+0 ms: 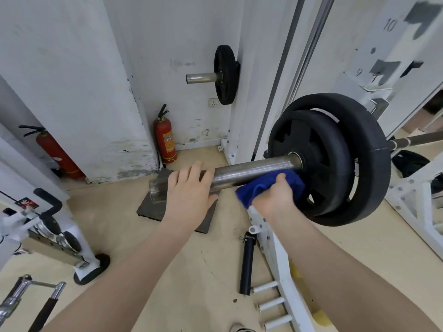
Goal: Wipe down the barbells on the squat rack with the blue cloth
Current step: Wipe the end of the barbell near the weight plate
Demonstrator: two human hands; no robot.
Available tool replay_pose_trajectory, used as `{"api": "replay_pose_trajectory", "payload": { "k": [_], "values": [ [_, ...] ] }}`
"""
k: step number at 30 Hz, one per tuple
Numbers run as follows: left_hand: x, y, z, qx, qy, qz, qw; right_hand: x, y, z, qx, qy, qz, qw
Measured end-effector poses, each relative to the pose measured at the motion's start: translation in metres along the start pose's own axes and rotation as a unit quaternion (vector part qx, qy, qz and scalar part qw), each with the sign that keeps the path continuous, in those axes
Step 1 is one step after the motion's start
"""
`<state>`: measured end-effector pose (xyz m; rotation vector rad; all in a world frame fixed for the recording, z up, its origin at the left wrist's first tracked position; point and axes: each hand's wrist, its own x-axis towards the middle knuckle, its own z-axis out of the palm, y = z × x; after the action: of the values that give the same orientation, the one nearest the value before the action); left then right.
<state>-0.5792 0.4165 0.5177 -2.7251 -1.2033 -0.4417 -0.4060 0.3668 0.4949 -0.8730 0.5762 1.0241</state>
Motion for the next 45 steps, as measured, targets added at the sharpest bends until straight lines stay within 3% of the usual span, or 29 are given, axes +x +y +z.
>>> {"api": "replay_pose_trajectory", "payload": {
  "k": [3,10,12,14,16,18,22,23,25,26,27,28,31,34,36,39,42,43,45],
  "values": [
    [0.000,0.011,0.007,0.043,0.009,-0.015,0.999,-0.017,0.009,-0.005,-0.040,-0.029,0.047,0.998],
    [0.004,0.009,0.016,0.043,0.043,-0.024,0.998,-0.038,-0.033,0.005,-0.072,0.014,-0.060,0.996],
    [0.004,0.011,0.017,0.026,0.051,-0.029,0.998,-0.039,-0.016,-0.002,-0.173,0.017,-0.095,0.980],
    [0.003,0.013,0.017,0.007,0.052,-0.037,0.998,-0.038,-0.006,-0.010,-0.301,0.011,-0.149,0.942],
    [0.003,0.013,0.016,-0.012,0.057,-0.041,0.997,-0.040,-0.019,-0.012,-0.449,-0.024,-0.270,0.851],
    [0.003,0.012,0.016,-0.022,0.062,-0.043,0.997,-0.043,-0.045,-0.007,-0.557,-0.059,-0.415,0.717],
    [0.004,0.010,0.017,-0.034,0.072,-0.044,0.996,-0.043,-0.079,0.030,-0.632,-0.036,-0.565,0.528],
    [0.004,0.009,0.017,-0.033,0.075,-0.043,0.996,-0.037,-0.080,0.035,-0.686,-0.008,-0.575,0.446],
    [0.004,0.009,0.016,-0.031,0.082,-0.039,0.995,-0.018,-0.076,0.033,-0.789,0.016,-0.563,0.246],
    [0.004,0.009,0.016,-0.030,0.082,-0.038,0.995,-0.011,-0.072,0.028,-0.818,0.010,-0.548,0.177],
    [0.004,0.009,0.017,-0.029,0.083,-0.039,0.995,-0.005,-0.069,0.024,-0.836,0.000,-0.533,0.135],
    [0.005,0.009,0.017,-0.028,0.084,-0.041,0.995,-0.001,-0.066,0.023,-0.841,-0.007,-0.527,0.123],
    [0.005,0.010,0.017,-0.026,0.082,-0.047,0.995,-0.005,-0.044,0.032,-0.838,-0.027,-0.524,0.152],
    [0.006,0.008,0.016,-0.023,0.077,-0.046,0.996,-0.012,-0.016,0.023,-0.785,-0.141,-0.568,0.202],
    [0.006,0.007,0.015,-0.020,0.074,-0.046,0.996,-0.009,-0.035,0.019,-0.779,-0.190,-0.550,0.232],
    [0.007,0.006,0.014,-0.024,0.068,-0.043,0.996,0.010,-0.073,0.031,-0.800,-0.093,-0.515,0.294],
    [0.007,0.007,0.012,-0.025,0.066,-0.044,0.997,0.012,-0.053,0.038,-0.801,-0.008,-0.551,0.233],
    [0.006,0.007,0.012,-0.027,0.064,-0.043,0.997,0.010,-0.035,0.035,-0.796,-0.018,-0.564,0.221],
    [0.006,0.006,0.012,-0.027,0.058,-0.040,0.997,0.001,-0.006,0.022,-0.774,-0.078,-0.582,0.237]
  ]
}}
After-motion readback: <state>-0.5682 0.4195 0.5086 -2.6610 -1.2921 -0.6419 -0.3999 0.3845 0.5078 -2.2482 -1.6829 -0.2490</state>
